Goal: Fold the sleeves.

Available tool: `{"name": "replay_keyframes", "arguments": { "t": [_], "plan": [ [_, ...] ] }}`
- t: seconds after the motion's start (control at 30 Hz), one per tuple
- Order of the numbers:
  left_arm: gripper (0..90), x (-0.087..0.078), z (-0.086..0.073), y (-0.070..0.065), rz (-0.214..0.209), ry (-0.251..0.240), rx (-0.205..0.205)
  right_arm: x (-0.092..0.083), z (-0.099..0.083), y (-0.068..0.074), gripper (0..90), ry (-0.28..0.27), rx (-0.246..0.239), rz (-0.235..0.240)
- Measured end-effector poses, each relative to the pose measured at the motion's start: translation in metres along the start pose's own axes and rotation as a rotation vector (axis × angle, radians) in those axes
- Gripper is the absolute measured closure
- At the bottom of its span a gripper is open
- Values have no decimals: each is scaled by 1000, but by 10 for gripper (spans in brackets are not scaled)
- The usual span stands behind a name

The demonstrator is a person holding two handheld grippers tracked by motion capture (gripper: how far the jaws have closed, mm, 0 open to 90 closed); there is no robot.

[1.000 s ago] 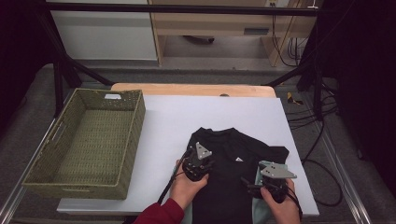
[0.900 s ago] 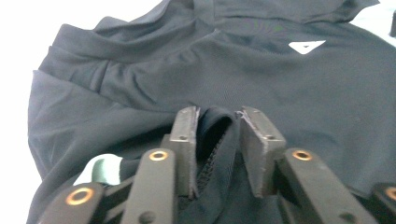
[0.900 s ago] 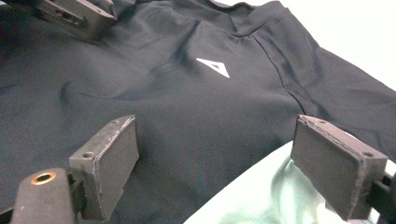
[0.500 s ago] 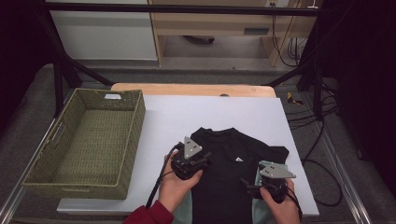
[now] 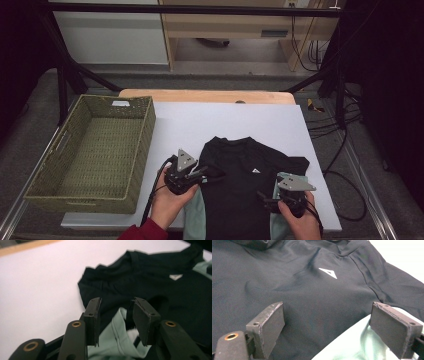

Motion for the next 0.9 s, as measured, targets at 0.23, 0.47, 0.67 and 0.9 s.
{"name": "replay_keyframes", "arguments": {
  "t": [0.23, 0.47, 0.67, 0.9],
  "plan": [
    [650, -1, -23, -6, -41, 50, 0, 0, 0, 0, 128, 0, 1, 1],
    [743, -8, -40, -11, -69, 69, 17, 1, 0, 0, 126, 3, 3, 3],
    [873, -11, -46, -16, -104, 75, 31, 1, -1, 1, 124, 5, 6, 2],
    [895, -13, -50, -22, -125, 82, 44, 1, -1, 0, 124, 3, 4, 3]
  ]
}}
Point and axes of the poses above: each handheld gripper's, and its own axes: x roughly forward along the jaws, z roughly out of its top, y roughly to its left, the point moved 6 cm from there along x, roughly forward along the jaws, and after that the axes turned 15 degrees about z, right-handed, at the moved point
